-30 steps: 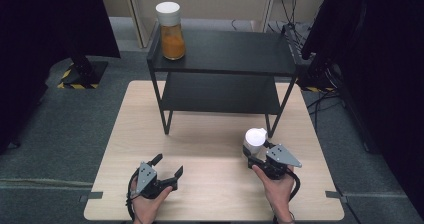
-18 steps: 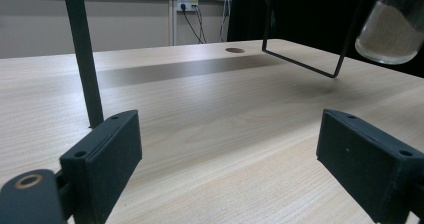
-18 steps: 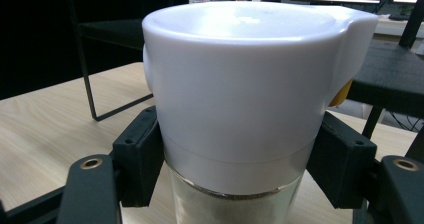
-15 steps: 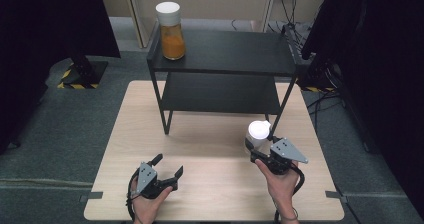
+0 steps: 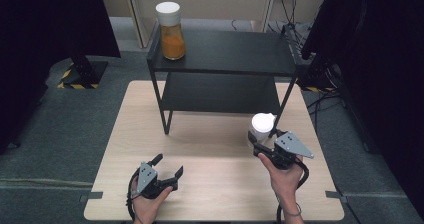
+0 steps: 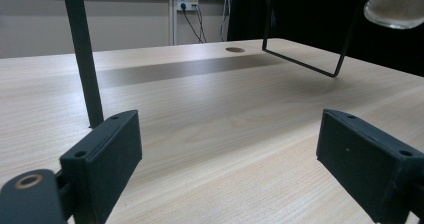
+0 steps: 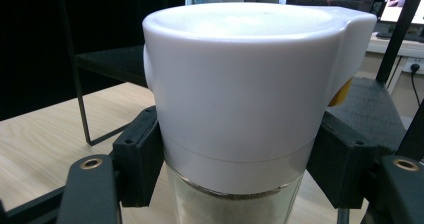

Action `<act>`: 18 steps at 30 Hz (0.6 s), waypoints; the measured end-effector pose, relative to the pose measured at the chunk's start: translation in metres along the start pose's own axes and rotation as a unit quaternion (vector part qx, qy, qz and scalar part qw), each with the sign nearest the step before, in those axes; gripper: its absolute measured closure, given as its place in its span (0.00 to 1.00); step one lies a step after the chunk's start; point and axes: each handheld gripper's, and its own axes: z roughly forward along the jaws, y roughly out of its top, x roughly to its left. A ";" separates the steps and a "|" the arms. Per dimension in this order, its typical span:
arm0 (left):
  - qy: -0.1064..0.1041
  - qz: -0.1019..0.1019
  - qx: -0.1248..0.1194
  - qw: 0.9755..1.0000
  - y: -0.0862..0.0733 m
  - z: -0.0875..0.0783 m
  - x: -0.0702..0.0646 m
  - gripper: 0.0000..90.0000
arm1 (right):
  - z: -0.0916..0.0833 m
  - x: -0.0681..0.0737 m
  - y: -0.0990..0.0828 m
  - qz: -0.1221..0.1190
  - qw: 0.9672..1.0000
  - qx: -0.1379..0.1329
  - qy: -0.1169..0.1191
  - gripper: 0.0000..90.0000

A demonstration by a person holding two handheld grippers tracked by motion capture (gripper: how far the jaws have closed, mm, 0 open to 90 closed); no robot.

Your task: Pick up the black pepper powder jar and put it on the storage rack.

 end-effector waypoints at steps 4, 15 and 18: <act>0.000 0.002 0.000 1.000 0.000 0.000 0.000 0.11 | 0.000 -0.001 0.006 -0.002 1.000 -0.005 -0.001 0.34; 0.000 0.001 0.000 1.000 0.000 0.000 0.000 0.11 | -0.002 -0.005 0.027 -0.007 1.000 -0.024 -0.008 0.34; 0.000 0.001 0.001 1.000 0.000 0.000 0.000 0.11 | -0.002 -0.006 0.033 -0.009 0.999 -0.031 -0.008 0.34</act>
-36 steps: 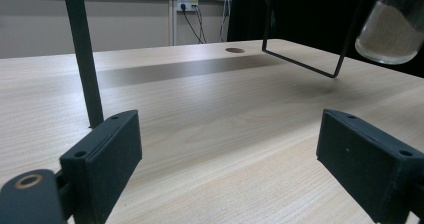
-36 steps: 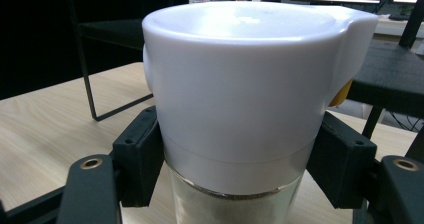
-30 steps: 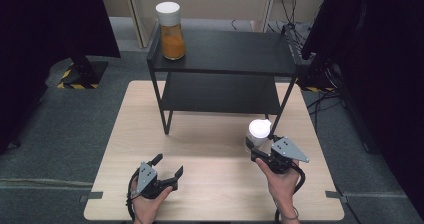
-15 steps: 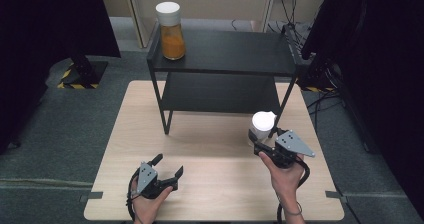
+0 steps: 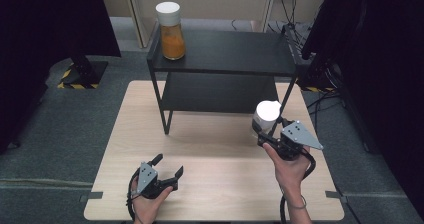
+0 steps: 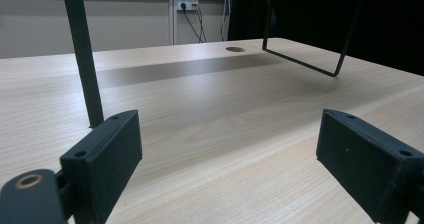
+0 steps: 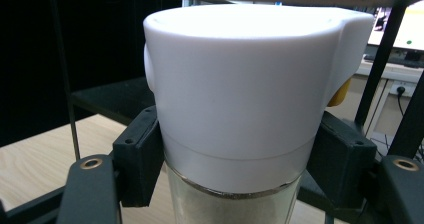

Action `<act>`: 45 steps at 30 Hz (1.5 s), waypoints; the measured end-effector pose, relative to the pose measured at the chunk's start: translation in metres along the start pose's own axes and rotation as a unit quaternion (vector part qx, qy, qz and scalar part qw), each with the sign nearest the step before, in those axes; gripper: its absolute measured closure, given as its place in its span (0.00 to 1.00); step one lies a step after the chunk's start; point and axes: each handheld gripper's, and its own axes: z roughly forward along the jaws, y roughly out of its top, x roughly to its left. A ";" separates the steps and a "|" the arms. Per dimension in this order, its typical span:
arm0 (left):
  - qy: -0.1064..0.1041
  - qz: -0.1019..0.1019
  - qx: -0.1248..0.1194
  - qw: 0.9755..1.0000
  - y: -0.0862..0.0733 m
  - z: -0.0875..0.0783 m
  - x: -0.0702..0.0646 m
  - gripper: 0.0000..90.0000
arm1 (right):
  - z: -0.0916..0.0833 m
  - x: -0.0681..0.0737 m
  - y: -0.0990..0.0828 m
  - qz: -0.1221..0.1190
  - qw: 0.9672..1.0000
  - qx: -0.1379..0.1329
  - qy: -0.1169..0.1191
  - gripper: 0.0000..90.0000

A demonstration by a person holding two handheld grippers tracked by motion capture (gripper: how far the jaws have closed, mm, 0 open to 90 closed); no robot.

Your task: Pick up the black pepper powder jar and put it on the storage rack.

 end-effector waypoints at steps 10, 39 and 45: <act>0.000 0.000 0.000 1.000 0.000 0.000 0.000 0.11 | 0.001 -0.002 0.016 -0.004 1.000 -0.010 -0.003 0.34; 0.000 0.002 0.000 1.000 0.000 0.000 0.000 0.11 | 0.007 -0.007 0.054 -0.008 1.000 -0.025 -0.014 0.34; -0.001 0.001 0.000 1.000 0.000 0.000 0.000 0.12 | 0.009 -0.009 0.062 -0.007 0.999 -0.031 -0.013 0.34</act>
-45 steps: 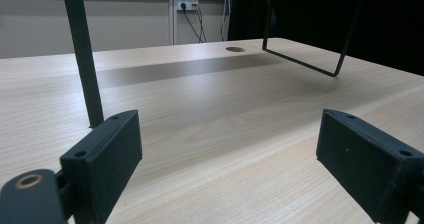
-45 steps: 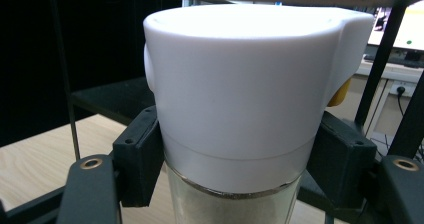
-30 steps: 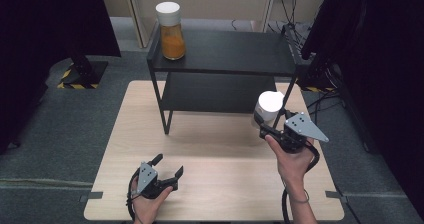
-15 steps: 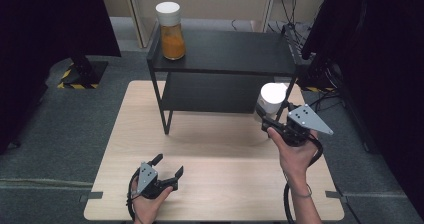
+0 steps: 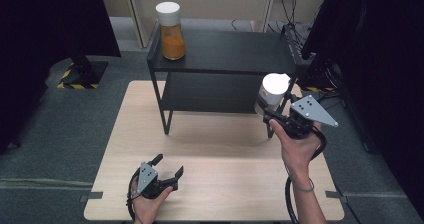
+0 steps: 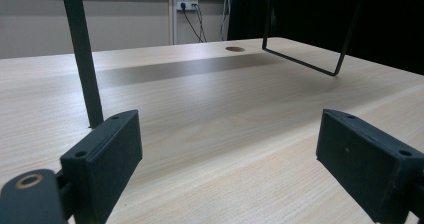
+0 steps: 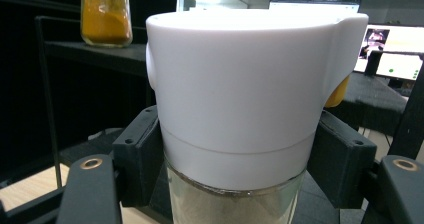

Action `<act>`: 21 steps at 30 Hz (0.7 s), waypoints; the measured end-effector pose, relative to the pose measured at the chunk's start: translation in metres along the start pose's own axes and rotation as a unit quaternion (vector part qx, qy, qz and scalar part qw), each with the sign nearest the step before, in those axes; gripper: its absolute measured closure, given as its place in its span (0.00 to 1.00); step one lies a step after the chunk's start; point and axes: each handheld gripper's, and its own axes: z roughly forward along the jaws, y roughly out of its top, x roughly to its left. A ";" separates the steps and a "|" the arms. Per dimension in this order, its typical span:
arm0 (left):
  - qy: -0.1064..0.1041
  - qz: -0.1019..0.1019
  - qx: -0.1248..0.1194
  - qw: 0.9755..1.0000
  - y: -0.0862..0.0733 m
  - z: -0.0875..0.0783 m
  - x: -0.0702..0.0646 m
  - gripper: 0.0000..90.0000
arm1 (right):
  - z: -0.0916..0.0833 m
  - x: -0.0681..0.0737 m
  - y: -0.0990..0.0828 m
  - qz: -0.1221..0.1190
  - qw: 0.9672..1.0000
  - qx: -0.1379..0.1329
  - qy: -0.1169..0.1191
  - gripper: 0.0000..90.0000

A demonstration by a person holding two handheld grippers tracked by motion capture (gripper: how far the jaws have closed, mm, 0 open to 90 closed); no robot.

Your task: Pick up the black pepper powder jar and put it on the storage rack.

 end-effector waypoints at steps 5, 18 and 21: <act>0.000 0.001 0.001 1.000 0.000 0.000 0.000 0.12 | 0.002 0.000 0.007 -0.002 1.000 -0.004 0.000 0.34; 0.000 0.001 0.001 1.000 0.000 0.000 0.000 0.12 | 0.008 0.000 0.028 -0.001 1.000 -0.022 -0.005 0.34; 0.001 0.002 0.002 1.000 0.001 0.000 0.000 0.12 | 0.010 0.000 0.032 -0.003 1.000 -0.025 -0.005 0.34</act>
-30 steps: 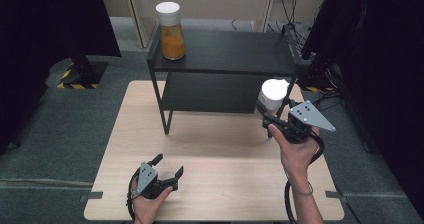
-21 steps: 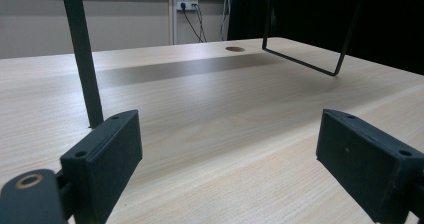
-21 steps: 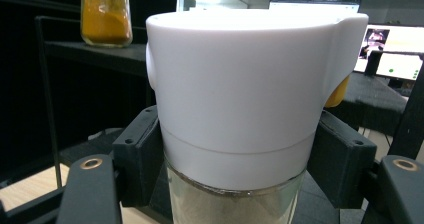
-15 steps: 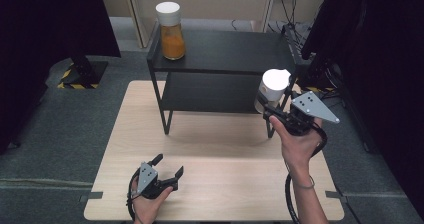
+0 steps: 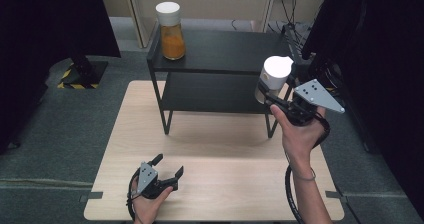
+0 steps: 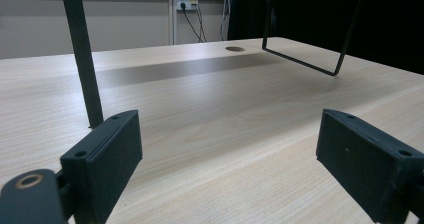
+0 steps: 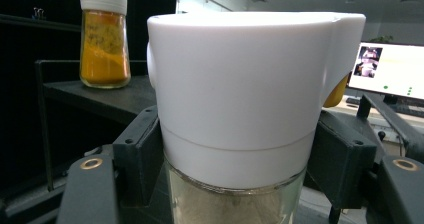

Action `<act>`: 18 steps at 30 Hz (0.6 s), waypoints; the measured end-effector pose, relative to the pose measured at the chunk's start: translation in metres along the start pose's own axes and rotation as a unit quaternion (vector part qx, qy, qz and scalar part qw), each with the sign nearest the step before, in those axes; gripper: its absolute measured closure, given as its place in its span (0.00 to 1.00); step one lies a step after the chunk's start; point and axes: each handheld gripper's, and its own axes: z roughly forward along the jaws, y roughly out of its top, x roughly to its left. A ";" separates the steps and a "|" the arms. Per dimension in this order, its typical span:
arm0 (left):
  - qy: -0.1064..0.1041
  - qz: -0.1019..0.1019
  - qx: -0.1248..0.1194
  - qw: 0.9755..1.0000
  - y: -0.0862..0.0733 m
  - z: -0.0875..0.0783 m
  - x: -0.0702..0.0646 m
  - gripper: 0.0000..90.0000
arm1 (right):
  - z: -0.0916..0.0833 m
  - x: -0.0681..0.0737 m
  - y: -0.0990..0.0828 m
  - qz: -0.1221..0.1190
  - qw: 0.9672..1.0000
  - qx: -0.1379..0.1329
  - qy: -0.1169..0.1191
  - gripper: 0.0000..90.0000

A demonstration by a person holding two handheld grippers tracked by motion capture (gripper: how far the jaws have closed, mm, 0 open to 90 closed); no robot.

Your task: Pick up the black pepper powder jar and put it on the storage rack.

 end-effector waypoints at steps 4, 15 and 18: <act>0.000 0.000 0.000 1.000 0.000 0.000 0.000 0.12 | 0.002 -0.001 0.006 -0.002 1.000 -0.005 -0.001 0.34; 0.000 -0.002 -0.001 1.000 0.000 0.000 0.000 0.12 | 0.010 -0.003 0.021 -0.001 1.000 -0.011 -0.003 0.34; 0.000 -0.003 -0.001 1.000 0.000 0.000 0.000 0.12 | 0.013 -0.004 0.026 0.000 1.000 -0.013 -0.004 0.34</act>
